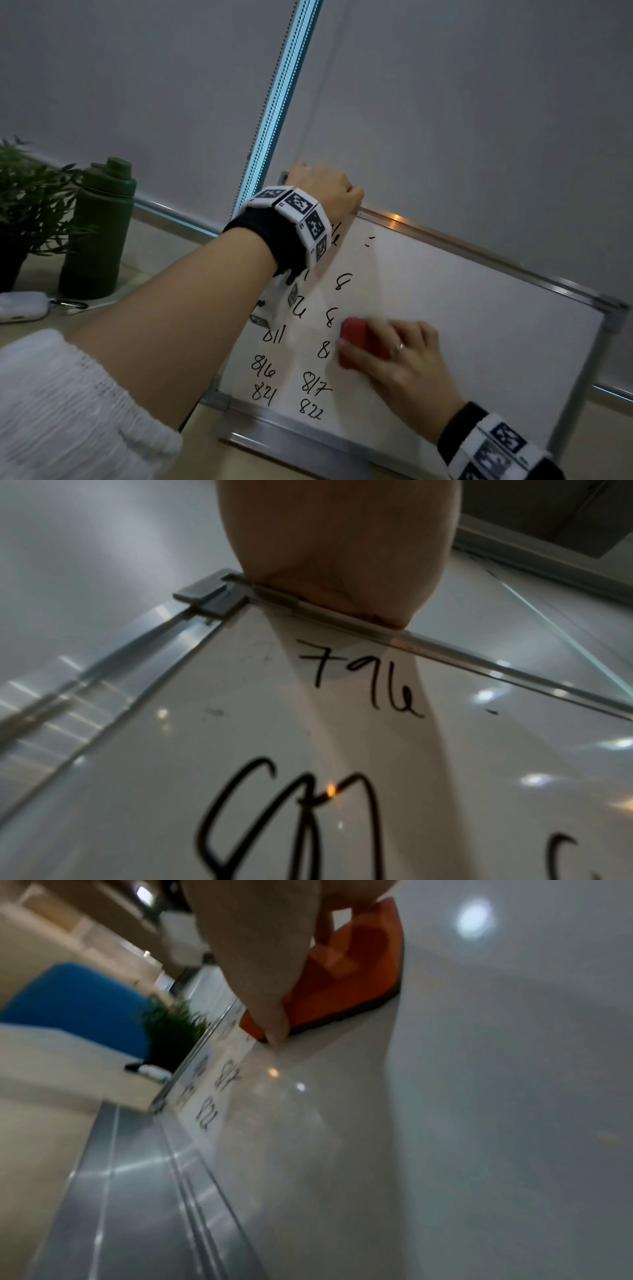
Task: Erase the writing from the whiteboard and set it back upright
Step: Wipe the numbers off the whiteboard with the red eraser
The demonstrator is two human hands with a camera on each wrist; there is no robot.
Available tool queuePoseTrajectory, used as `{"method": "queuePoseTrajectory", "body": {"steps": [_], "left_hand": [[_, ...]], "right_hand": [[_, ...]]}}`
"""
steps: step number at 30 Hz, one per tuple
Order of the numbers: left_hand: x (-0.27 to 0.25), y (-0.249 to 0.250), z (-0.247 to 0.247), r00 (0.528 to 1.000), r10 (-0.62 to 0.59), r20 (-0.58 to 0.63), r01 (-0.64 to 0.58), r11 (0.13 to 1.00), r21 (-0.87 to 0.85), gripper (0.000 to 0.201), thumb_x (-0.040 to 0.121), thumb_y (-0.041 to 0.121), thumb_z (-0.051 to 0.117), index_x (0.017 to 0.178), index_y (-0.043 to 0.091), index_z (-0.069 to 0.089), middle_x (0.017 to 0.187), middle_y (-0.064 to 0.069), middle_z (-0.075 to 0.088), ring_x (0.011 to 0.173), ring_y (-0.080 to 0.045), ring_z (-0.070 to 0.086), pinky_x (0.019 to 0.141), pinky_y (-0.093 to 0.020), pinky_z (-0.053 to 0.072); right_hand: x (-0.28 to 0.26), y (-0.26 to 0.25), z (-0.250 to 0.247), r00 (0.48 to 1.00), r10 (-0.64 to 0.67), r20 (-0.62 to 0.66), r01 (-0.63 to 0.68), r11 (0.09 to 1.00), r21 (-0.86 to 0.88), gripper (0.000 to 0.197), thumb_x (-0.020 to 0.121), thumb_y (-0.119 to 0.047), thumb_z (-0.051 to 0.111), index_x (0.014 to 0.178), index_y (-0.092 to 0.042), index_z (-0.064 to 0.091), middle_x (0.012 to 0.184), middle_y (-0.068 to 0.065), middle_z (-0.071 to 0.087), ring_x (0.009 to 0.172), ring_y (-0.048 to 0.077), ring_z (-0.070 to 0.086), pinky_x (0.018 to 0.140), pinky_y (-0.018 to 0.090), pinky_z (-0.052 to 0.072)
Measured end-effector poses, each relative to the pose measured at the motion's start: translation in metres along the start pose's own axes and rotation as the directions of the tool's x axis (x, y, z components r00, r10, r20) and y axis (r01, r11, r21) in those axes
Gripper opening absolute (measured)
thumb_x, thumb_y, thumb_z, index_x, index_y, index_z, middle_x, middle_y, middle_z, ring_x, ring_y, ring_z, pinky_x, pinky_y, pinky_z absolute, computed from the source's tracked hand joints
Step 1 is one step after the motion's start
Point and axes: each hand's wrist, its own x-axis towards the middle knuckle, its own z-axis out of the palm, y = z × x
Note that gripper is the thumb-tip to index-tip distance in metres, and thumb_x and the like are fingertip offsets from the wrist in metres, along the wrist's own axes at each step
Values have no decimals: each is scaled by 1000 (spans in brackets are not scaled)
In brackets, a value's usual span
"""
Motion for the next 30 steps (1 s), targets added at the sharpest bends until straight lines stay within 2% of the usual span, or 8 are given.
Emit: {"method": "queuePoseTrajectory", "body": {"steps": [4, 6, 11, 15, 18, 23, 25, 30], "left_hand": [[0, -1, -1, 1000, 15, -7, -15, 1000, 27, 46, 93, 32, 29, 80, 13, 69, 56, 2, 45, 51, -10, 38, 94, -36, 32], [0, 0, -1, 1000, 17, 2, -17, 1000, 25, 43, 93, 31, 29, 72, 15, 64, 56, 3, 45, 51, -10, 38, 95, -36, 33], [-2, 1, -3, 1000, 6, -8, -6, 999, 43, 42, 93, 32, 30, 62, 17, 54, 57, 1, 46, 59, -19, 43, 95, -36, 32], [-1, 0, -4, 1000, 5, -6, -5, 999, 44, 45, 93, 31, 30, 54, 15, 46, 54, 2, 41, 51, -13, 36, 93, -35, 32], [-3, 2, -2, 1000, 14, -21, -13, 999, 37, 47, 94, 30, 29, 50, 15, 38, 53, 1, 42, 49, -13, 36, 93, -35, 32], [-5, 3, -4, 1000, 4, -14, -4, 1000, 19, 47, 94, 31, 30, 52, 15, 40, 59, -2, 45, 67, -22, 47, 102, -37, 31], [-5, 2, -6, 1000, 7, -6, -7, 999, 33, 45, 94, 32, 30, 55, 15, 46, 58, -1, 44, 68, -22, 48, 101, -36, 32], [-4, -1, -3, 1000, 17, -3, -17, 999, 32, 47, 94, 33, 29, 52, 16, 42, 55, 1, 46, 53, -15, 42, 96, -36, 35]], "right_hand": [[9, 9, -6, 995, -79, 64, 81, 996, -29, 45, 76, -30, 55, 120, -39, 49, 115, 3, 47, 91, 25, 45, 77, 39, 33], [38, 27, -13, 998, 69, -13, -70, 996, -49, 44, 79, -35, 51, 122, -38, 49, 116, 6, 49, 91, 27, 43, 76, 39, 32], [75, 36, -11, 914, 394, -100, -396, 918, -5, 45, 79, -43, 50, 124, -39, 46, 118, 5, 47, 95, 28, 38, 75, 38, 31], [36, -13, 1, 990, 143, -5, -143, 989, 24, 43, 79, -40, 49, 122, -40, 49, 116, 2, 45, 90, 26, 42, 76, 38, 30], [37, -5, -5, 998, 19, 62, -18, 1000, -8, 43, 79, -39, 45, 122, -40, 49, 115, 2, 49, 89, 25, 45, 75, 39, 31], [87, 41, -18, 938, 339, -74, -339, 941, 20, 45, 78, -43, 48, 122, -36, 57, 113, 11, 56, 93, 27, 38, 73, 41, 37], [82, 31, -14, 926, 363, -102, -360, 932, 44, 44, 78, -42, 51, 121, -36, 56, 115, 7, 47, 93, 27, 37, 73, 43, 38], [10, -29, 3, 990, -13, 140, 2, 997, 80, 66, 59, -33, 82, 117, -41, 52, 113, 0, 49, 88, 23, 43, 77, 37, 32]]}}
